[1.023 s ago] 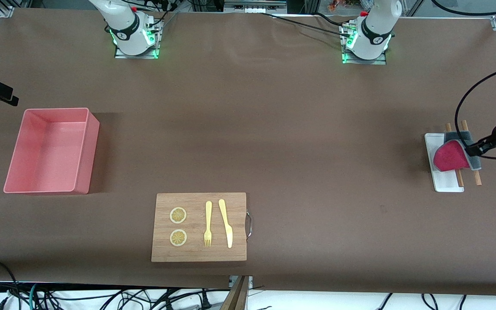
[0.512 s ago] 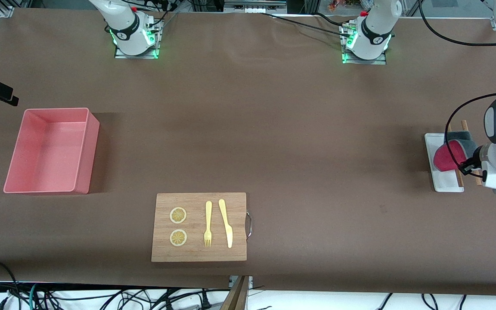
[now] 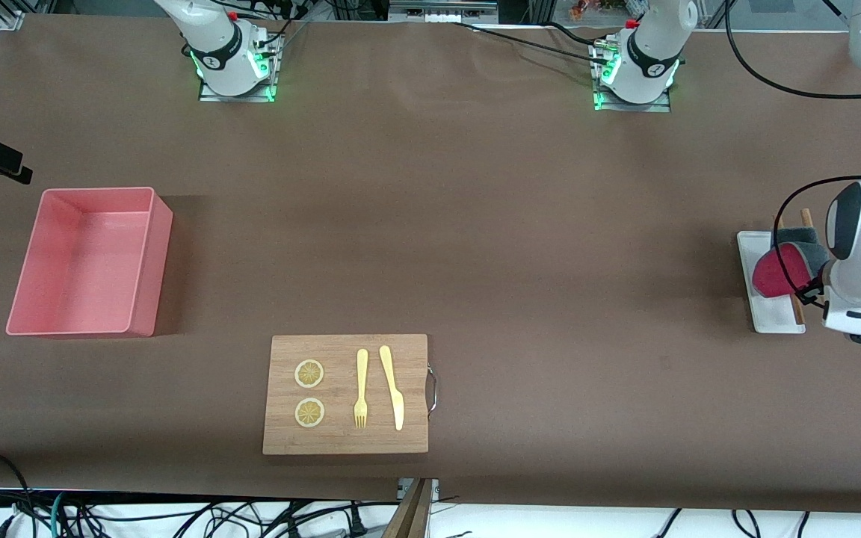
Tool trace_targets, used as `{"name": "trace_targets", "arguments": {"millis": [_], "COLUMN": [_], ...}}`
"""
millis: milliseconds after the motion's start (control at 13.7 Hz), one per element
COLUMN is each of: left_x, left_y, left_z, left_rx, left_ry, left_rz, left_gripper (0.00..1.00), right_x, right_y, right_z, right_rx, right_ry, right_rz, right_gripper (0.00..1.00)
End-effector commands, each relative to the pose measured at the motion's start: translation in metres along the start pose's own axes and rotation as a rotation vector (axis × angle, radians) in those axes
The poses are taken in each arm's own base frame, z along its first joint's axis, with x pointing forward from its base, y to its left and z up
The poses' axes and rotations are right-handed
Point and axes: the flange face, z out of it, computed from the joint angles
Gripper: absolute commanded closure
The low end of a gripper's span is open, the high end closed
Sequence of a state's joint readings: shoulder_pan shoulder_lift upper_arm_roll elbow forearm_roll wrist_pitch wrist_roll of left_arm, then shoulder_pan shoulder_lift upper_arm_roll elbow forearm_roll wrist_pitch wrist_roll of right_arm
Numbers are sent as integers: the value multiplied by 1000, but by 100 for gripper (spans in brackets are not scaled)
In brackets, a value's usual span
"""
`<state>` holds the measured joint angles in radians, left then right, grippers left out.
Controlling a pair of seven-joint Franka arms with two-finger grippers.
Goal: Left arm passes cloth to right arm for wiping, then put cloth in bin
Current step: 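Lower the left gripper and grasp the grey-pink cloth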
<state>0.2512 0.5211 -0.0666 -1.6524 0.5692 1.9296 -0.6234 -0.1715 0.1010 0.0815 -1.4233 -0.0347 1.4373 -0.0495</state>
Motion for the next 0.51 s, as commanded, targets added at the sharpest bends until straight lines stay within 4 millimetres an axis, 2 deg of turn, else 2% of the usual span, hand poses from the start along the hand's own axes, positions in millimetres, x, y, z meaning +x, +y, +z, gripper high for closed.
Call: {"name": "trace_targets", "arguments": {"millis": [0, 439], "left_x": [14, 13], "left_y": [12, 9], "left_z": [2, 9], "left_rx": [20, 34], "left_ry": [59, 43], "left_rz": [2, 0], "left_gripper": [52, 52], "right_x": [1, 2], "right_y": [3, 4], "right_z": [-5, -4], "right_rx": [14, 14], "right_ry": [9, 8], "right_rz": [-7, -5], "right_gripper": [0, 0]}}
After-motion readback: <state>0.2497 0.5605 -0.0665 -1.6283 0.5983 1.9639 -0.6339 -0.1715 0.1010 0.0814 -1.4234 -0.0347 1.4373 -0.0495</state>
